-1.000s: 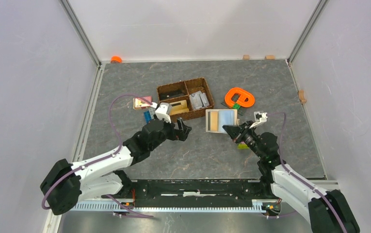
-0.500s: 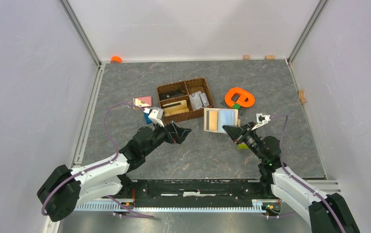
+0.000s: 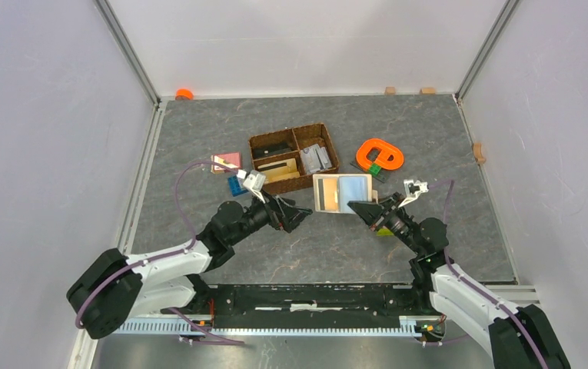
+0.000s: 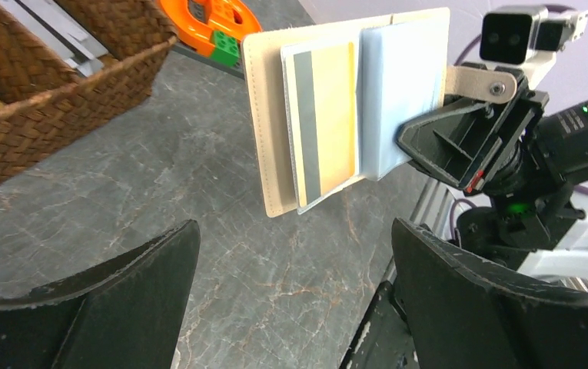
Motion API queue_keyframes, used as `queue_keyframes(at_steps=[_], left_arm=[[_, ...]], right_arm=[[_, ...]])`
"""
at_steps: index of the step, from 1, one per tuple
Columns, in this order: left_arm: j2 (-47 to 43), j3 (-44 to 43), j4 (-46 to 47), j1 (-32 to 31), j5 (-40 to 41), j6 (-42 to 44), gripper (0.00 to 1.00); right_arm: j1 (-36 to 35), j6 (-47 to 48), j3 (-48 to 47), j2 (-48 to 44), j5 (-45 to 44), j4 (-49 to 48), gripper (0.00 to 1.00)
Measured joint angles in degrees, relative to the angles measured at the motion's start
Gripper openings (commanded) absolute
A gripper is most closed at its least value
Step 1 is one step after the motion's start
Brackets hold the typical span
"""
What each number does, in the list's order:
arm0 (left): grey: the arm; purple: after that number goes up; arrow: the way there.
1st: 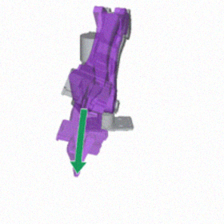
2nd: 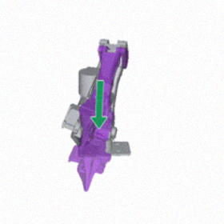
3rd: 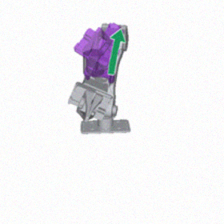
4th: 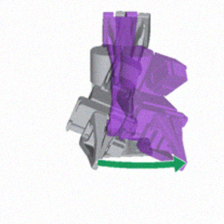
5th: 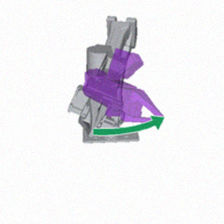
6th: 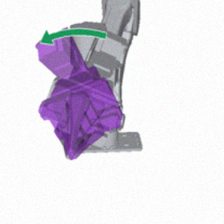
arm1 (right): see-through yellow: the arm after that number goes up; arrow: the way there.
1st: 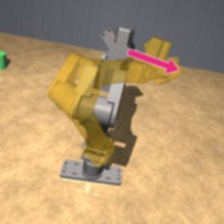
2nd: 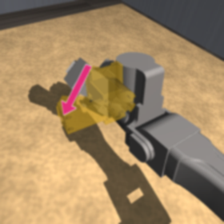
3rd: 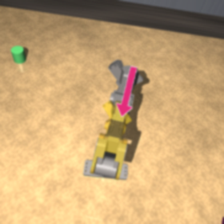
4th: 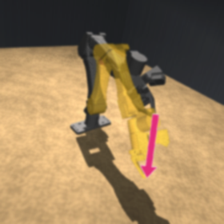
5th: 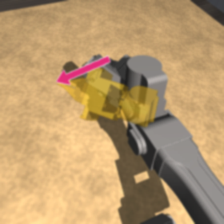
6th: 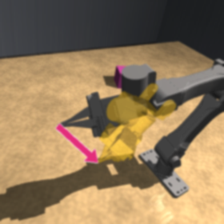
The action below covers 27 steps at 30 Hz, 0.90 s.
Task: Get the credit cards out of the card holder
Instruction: Remove the credit card from the card holder.
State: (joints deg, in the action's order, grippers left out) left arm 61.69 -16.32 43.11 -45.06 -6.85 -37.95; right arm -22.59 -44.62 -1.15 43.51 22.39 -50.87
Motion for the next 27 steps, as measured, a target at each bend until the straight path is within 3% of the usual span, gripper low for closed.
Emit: queue_keyframes(at_steps=[10, 19, 27], left_arm=[[5.33, -0.09, 3.5, 0.0, -4.79, -0.04, 1.0], [4.98, -0.76, 3.91, 0.0, -5.35, -0.02, 1.0], [2.73, -0.74, 6.71, 0.0, -6.8, -0.04, 0.85]], right_arm=[[0.0, -4.63, 0.0, 4.63, 6.67, -8.24, 0.0], [0.0, -9.94, 0.02, 9.25, 11.61, -17.55, 0.0], [0.0, -12.35, 0.0, 11.15, 13.84, -21.16, 0.0]])
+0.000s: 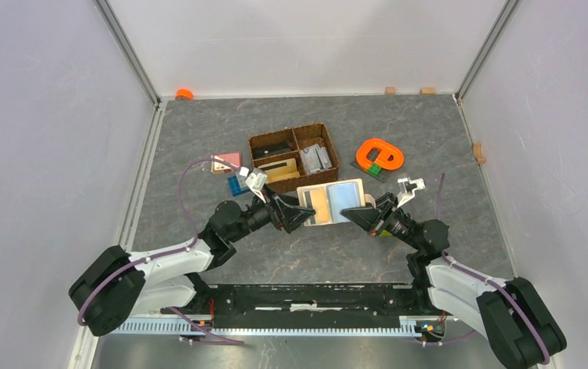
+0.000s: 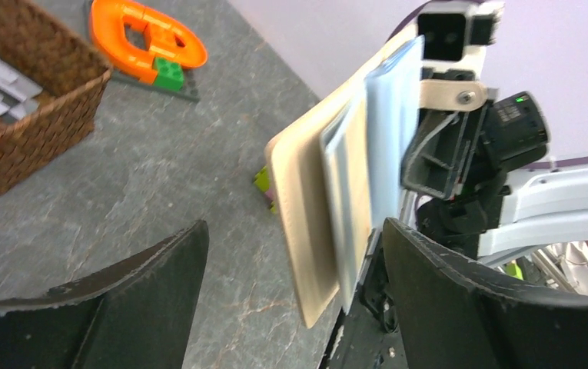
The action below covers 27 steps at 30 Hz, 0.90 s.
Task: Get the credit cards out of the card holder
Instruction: Remove the credit card from the card holder.
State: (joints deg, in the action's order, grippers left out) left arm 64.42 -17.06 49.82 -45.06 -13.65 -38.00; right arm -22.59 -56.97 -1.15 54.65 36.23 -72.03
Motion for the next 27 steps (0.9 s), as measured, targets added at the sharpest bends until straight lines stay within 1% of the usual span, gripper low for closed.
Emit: queue_keyframes(at_steps=[2, 5, 6, 8, 12, 14, 15, 19, 24, 27], left_arm=[[-0.87, 0.17, 1.42, 0.0, -0.37, 0.02, 0.81], [-1.81, 0.59, 3.45, 0.0, -0.55, -0.02, 0.69], [-1.81, 0.59, 4.0, 0.0, -0.57, -0.07, 0.58], [-1.6, 0.59, 4.92, 0.0, -0.92, -0.33, 0.43], [0.09, 0.59, 7.06, 0.0, -2.16, -1.09, 0.15], [0.74, 0.59, 7.74, 0.0, -2.95, -1.53, 0.04], [0.81, 0.59, 7.93, 0.0, -3.13, -1.64, 0.02], [0.79, 0.59, 8.57, 0.0, -3.39, -1.7, 0.02], [0.57, 0.59, 7.19, -0.02, -2.93, -1.7, 0.02], [0.44, 0.59, 5.88, -0.04, -2.82, -1.7, 0.02]], right_arm=[[-0.02, -0.26, 0.0, 0.2, 0.26, -0.63, 0.0], [-0.04, -0.39, 0.0, 0.35, 0.55, -1.03, 0.0], [-0.07, -0.42, 0.02, 0.39, 0.7, -1.16, 0.0], [-0.17, -0.44, 0.0, 0.63, 0.9, -1.4, 0.0], [-0.24, -0.46, 0.02, 1.31, 1.09, -1.81, 0.0], [-0.24, -0.44, 0.0, 1.46, 1.16, -1.86, 0.03], [-0.24, -0.39, 0.0, 1.55, 1.14, -1.84, 0.06], [-0.26, -0.13, 0.0, 1.57, 1.01, -1.73, 0.14], [-0.31, 2.56, 0.0, 0.02, -0.02, 2.05, 0.15], [-0.68, 4.98, -0.31, -1.86, -1.09, 6.84, 0.41]])
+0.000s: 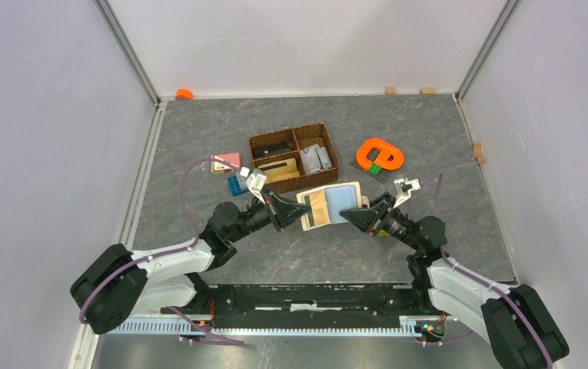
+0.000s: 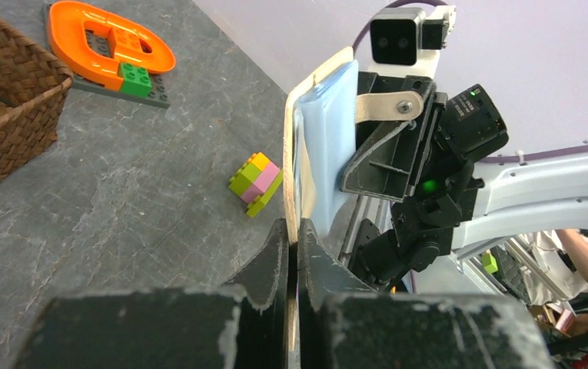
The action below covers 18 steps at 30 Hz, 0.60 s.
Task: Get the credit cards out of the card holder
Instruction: Remove the credit card from the card holder.
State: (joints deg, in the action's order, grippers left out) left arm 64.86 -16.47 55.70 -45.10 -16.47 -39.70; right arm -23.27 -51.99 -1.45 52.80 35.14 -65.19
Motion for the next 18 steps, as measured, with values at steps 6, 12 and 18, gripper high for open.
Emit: queue_keyframes(at_steps=[6, 12, 18], left_arm=[[-0.35, 0.0, -3.19, 0.04, 1.64, 0.09, 0.02], [-0.17, -0.07, -6.62, 0.04, 2.86, 0.09, 0.02], [1.22, -1.64, -11.76, 0.04, 4.61, 0.11, 0.02]], right_arm=[[0.07, 6.27, -1.92, -3.91, -6.23, 12.79, 0.6], [0.07, 11.58, -3.26, -9.2, -13.64, 24.48, 0.68], [0.07, 15.5, -3.91, -15.98, -20.76, 32.5, 0.69]])
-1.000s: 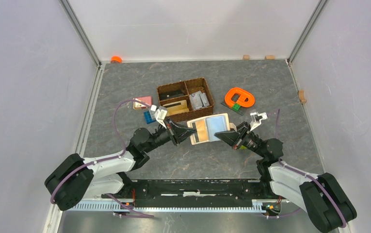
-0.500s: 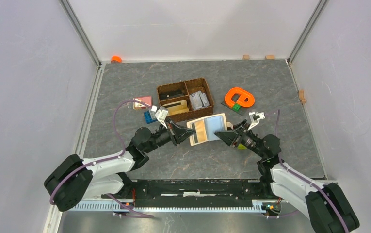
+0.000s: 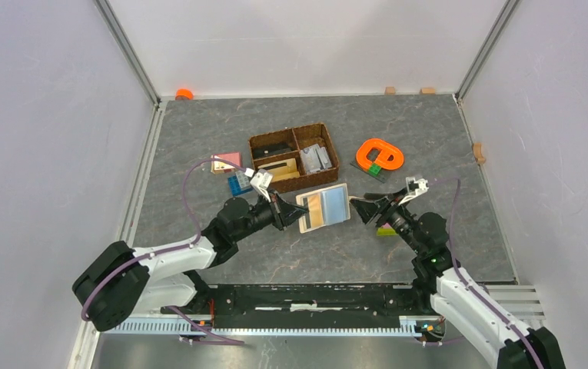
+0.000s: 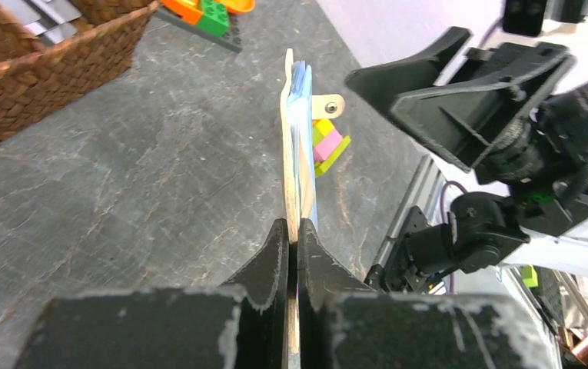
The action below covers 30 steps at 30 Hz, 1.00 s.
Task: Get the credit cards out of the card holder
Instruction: Remove the credit card from the card holder.
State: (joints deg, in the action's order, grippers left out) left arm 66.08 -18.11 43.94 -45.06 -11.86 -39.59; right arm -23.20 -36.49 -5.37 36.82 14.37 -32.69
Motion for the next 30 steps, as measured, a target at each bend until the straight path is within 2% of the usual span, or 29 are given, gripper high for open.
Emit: queue_keyframes(at_steps=[4, 8, 11, 16, 18, 25, 30], left_arm=[[0.37, -1.25, -3.61, 0.0, 1.81, 0.0, 0.02], [0.79, -1.75, -5.27, 0.0, 2.45, 0.0, 0.02], [1.03, -1.86, -5.73, 0.0, 2.27, 0.0, 0.02], [1.07, -1.88, -5.62, 0.0, 0.85, 0.0, 0.02], [1.46, -1.88, -4.94, 0.0, -0.24, 0.0, 0.02], [3.15, -1.99, -2.73, 0.0, -3.34, -0.02, 0.02], [3.69, -2.01, -1.31, 0.0, -5.03, -0.04, 0.02]], right_arm=[[0.0, 2.19, -0.02, -3.93, -2.67, 2.38, 0.67], [0.07, 2.95, -0.02, -4.35, -0.79, 0.42, 0.59], [0.07, 2.49, -0.02, -1.77, 3.48, -4.07, 0.44], [-0.09, 0.11, -0.09, 5.84, 10.45, -10.95, 0.08], [-0.46, -0.61, -0.2, 8.83, 12.44, -12.44, 0.0], [-4.35, -2.05, -2.64, 16.28, 16.81, -14.64, 0.0], [-6.73, -1.16, -5.09, 18.93, 17.57, -14.6, 0.05]])
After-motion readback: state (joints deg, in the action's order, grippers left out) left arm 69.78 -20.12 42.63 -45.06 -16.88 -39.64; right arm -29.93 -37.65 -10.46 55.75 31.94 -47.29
